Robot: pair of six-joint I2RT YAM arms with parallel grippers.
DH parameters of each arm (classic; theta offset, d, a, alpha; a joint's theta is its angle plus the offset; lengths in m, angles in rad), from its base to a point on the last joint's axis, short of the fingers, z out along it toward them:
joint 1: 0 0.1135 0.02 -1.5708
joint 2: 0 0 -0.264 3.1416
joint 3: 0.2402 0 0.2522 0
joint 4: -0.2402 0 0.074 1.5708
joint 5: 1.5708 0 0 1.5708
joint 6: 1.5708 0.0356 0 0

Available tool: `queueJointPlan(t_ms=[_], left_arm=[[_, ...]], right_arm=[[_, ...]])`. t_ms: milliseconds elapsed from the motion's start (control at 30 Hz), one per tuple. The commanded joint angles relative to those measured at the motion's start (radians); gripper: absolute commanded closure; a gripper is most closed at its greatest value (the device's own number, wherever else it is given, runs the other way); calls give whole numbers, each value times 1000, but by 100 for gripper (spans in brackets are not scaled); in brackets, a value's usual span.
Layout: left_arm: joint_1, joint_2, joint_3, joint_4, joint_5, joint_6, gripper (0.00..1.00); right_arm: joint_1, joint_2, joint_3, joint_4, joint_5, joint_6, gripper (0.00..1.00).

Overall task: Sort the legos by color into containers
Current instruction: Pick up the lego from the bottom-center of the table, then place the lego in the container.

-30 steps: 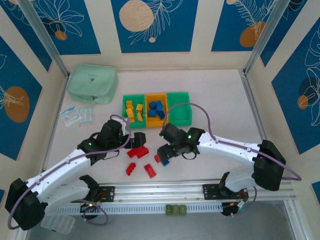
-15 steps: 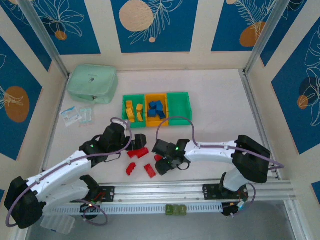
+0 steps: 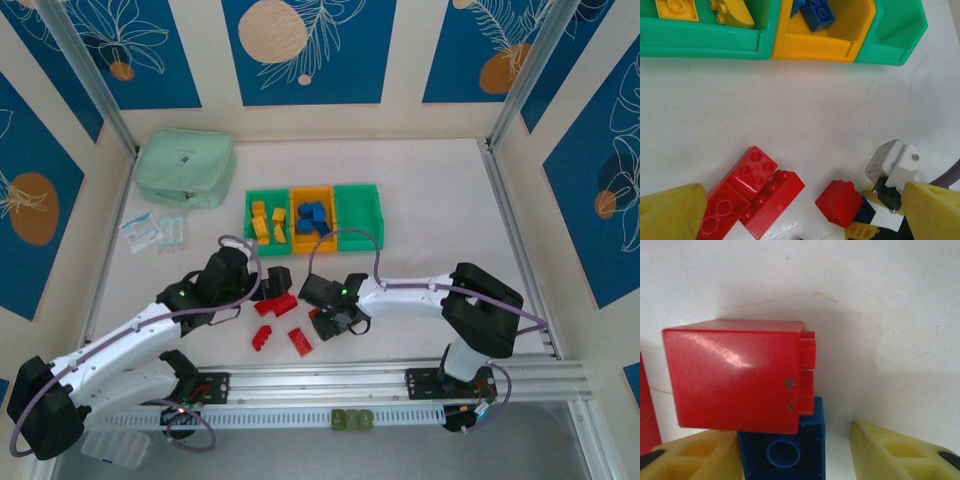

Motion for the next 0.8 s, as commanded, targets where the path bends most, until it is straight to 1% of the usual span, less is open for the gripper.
queueJointPlan(t_ms=[0, 233, 467, 633, 767], left_arm=[[-7, -1, -9, -4, -21, -5, 1], [-7, 20, 1, 7, -14, -2, 1], [-5, 29, 31, 7, -18, 26, 1], [1, 19, 62, -8, -48, 64, 1], [17, 18, 98, -37, -69, 94, 1]], right_arm=[[-6, 9, 27, 1, 5, 3, 51], [-15, -24, 18, -6, -2, 6, 63], [-59, -132, 39, -83, 9, 2, 66], [-157, -179, 108, -142, 12, -46, 67], [-255, -147, 211, -132, 4, -87, 67]])
